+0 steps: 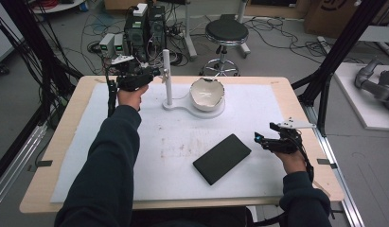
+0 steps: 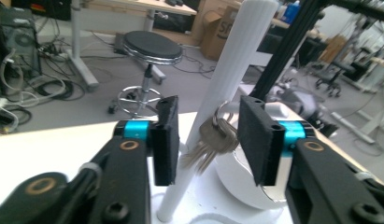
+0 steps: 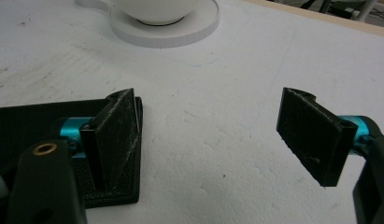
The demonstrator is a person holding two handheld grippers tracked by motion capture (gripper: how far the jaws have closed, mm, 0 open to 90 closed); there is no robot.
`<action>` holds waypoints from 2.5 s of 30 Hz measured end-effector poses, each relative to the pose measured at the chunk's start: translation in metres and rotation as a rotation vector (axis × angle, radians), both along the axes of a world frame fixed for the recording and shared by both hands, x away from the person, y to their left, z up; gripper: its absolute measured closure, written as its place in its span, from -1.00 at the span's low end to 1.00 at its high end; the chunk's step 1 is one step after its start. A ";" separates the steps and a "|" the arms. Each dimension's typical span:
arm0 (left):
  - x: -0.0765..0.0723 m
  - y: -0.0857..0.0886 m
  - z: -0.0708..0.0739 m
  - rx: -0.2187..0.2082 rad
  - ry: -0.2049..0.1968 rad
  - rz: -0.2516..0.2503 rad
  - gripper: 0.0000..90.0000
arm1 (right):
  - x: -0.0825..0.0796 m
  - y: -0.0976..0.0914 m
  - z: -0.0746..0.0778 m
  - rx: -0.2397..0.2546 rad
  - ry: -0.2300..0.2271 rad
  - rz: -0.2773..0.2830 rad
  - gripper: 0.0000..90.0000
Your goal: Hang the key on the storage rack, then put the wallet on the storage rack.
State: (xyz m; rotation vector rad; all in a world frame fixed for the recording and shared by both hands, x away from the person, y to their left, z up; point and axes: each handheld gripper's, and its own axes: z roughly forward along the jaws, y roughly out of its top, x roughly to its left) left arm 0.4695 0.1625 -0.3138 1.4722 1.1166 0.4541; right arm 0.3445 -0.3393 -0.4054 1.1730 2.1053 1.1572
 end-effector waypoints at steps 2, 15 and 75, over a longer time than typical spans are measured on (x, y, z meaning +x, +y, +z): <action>-0.006 0.003 -0.005 -0.020 -0.012 -0.016 0.24 | 0.000 0.000 0.000 0.001 0.002 0.000 -0.54; -0.054 0.020 -0.034 0.090 -0.065 -0.083 -0.56 | 0.005 0.004 -0.004 -0.019 0.023 0.000 -0.54; -0.147 -0.103 -0.135 0.433 0.114 -0.547 -0.49 | 0.013 0.057 -0.034 -0.108 0.226 0.227 -0.53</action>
